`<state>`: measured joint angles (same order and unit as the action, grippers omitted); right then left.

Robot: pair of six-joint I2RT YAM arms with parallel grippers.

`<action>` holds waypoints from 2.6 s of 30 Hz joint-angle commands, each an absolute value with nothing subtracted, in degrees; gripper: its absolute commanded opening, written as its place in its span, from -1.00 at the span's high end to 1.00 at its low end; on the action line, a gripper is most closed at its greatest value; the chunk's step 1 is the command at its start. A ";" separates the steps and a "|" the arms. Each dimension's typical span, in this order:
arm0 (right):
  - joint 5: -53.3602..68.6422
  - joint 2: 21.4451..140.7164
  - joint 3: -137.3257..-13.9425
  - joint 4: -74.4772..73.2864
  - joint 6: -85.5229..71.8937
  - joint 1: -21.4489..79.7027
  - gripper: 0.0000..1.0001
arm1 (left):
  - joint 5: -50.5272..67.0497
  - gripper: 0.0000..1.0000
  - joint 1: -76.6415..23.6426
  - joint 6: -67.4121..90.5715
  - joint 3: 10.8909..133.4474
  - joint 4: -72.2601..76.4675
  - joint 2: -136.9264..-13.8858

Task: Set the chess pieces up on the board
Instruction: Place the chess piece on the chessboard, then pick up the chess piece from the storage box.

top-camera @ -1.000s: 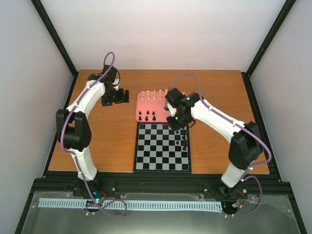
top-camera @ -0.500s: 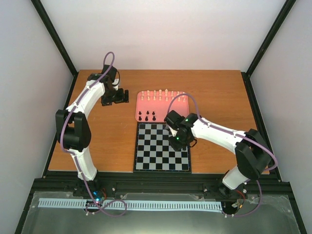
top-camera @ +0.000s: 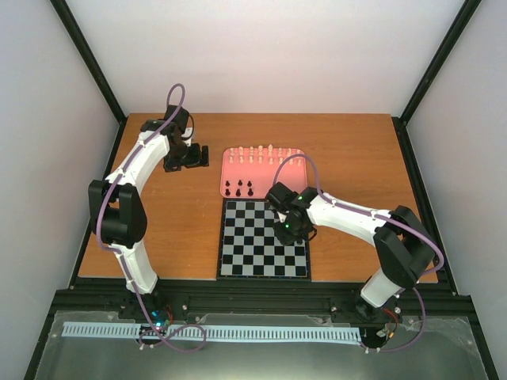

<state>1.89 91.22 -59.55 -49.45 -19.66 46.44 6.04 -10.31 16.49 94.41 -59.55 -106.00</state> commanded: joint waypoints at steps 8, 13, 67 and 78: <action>0.57 93.05 -58.80 -49.12 -21.65 46.28 0.93 | 6.15 -1.00 -10.28 17.09 94.32 -58.60 -104.13; 0.05 93.53 -58.79 -49.23 -21.79 45.99 0.93 | 6.25 -1.00 -10.31 17.07 94.46 -58.55 -104.43; 2.82 123.89 -109.17 -52.16 -8.83 39.52 -0.06 | 6.82 -0.99 -10.28 17.05 95.89 -59.41 -104.26; 4.37 134.68 -119.41 -54.60 -8.66 37.69 0.04 | 6.08 -1.00 -10.29 16.80 95.76 -59.30 -105.10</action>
<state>3.79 132.44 -116.64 -52.95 -9.21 38.65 6.22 -10.31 16.51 94.21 -59.53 -106.00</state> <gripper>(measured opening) 0.483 0.999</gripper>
